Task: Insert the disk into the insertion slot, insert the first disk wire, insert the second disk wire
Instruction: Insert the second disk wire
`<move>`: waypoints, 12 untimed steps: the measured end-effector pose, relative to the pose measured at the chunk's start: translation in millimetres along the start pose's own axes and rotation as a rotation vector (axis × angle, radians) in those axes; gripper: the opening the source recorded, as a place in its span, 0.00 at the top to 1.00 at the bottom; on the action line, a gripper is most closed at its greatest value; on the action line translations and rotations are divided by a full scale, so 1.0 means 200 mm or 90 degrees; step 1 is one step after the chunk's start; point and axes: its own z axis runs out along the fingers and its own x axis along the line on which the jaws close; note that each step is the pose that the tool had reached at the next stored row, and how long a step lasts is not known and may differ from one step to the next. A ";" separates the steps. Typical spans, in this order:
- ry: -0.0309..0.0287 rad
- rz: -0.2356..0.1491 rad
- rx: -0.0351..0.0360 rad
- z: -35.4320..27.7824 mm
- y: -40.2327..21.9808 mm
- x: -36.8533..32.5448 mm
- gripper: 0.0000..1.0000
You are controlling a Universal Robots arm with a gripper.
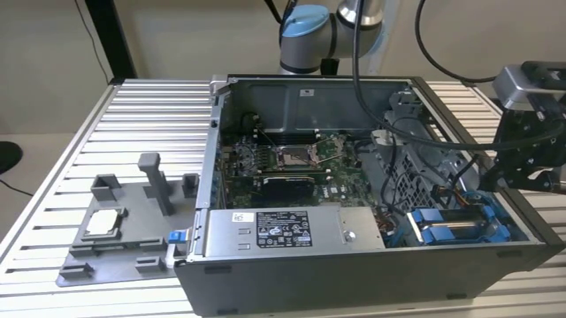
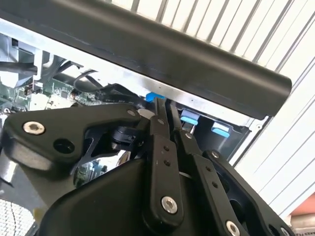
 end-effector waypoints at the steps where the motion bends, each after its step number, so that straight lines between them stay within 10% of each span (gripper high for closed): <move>1: 0.0006 0.000 0.0000 -0.001 0.004 0.000 1.00; 3: 0.0090 0.000 0.0015 -0.002 0.021 0.004 1.00; 12: 0.0852 0.001 0.0109 -0.002 0.135 0.024 1.00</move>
